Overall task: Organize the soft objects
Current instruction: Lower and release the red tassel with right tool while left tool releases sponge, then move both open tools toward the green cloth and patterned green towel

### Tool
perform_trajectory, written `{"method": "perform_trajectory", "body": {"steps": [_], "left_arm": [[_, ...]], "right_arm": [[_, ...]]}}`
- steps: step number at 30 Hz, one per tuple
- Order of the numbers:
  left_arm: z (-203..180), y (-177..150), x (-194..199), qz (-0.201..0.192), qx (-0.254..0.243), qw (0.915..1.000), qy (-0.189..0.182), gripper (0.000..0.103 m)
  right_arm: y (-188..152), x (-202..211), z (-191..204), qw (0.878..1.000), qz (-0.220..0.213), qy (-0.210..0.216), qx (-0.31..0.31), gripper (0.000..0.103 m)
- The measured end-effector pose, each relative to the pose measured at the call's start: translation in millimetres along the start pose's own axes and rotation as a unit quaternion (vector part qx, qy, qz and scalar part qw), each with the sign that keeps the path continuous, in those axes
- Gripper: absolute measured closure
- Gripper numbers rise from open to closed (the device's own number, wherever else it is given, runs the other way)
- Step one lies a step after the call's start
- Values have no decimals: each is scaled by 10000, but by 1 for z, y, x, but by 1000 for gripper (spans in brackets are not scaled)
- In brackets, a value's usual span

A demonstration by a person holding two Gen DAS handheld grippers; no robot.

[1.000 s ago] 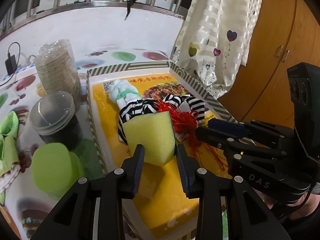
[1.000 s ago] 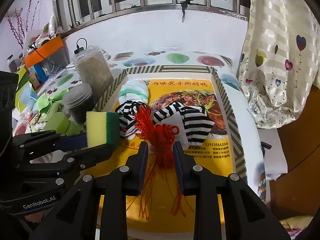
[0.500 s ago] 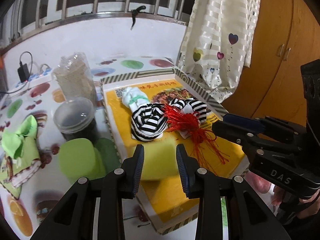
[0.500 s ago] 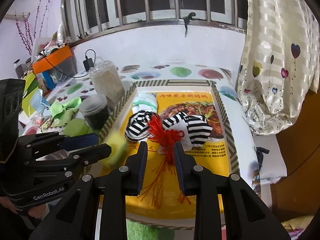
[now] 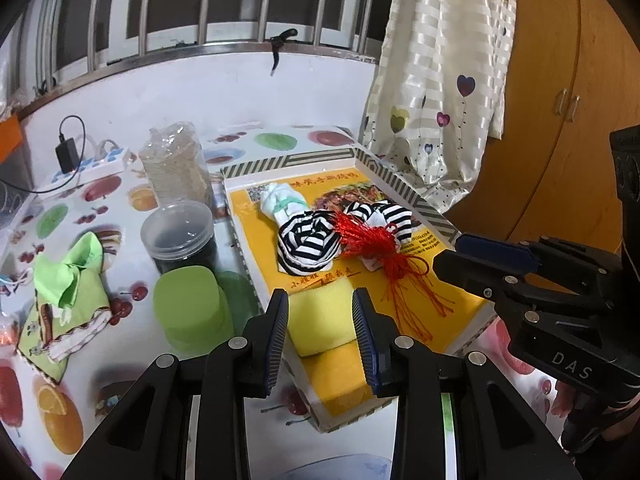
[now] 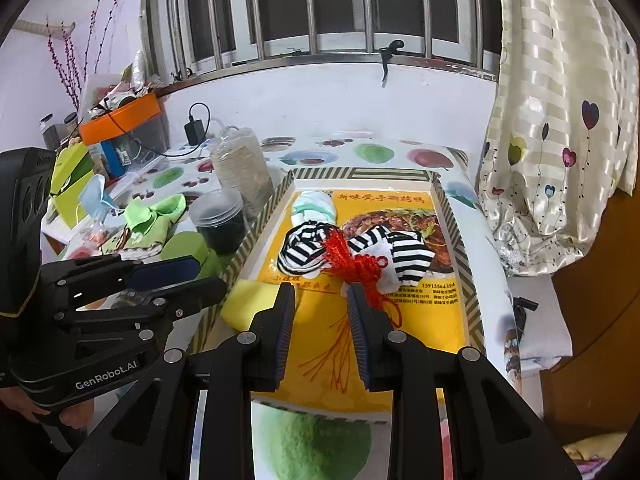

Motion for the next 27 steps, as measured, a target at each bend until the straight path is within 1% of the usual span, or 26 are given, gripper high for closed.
{"method": "perform_trajectory", "body": {"steps": [2, 3, 4, 5, 14, 22, 27], "left_arm": [[0, -1, 2, -20, -29, 10000, 17, 72], [0, -2, 4, -29, -39, 10000, 31, 72], [1, -2, 5, -36, -41, 10000, 45, 72], [3, -2, 6, -44, -32, 10000, 58, 72], [25, 4, 27, -193, 150, 9995, 188, 72], [56, 9, 43, -288, 372, 9981, 407, 72], [73, 6, 54, -348, 557, 9964, 535, 72]], "right_arm": [[0, 2, 3, 10000, -6, -1, 20, 74], [1, 3, 4, 10000, -8, -10, 31, 71], [2, 4, 5, 10000, -17, -19, 42, 60], [3, 5, 7, 10000, -37, -24, 61, 57], [20, 13, 37, 9991, -201, 140, 343, 56], [34, 11, 65, 9974, -279, 322, 586, 56], [38, 7, 84, 9959, -268, 476, 722, 56]]}}
Point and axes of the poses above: each gripper's, at about its wrist camera, not at the fingertips, and x roughly against the way its jaws point, z to its left, y to its top, the point moved 8 cm from there along -x, roughly the way its jaws point, and after that the axes turned 9 degrees about x, right-handed, at the moved point
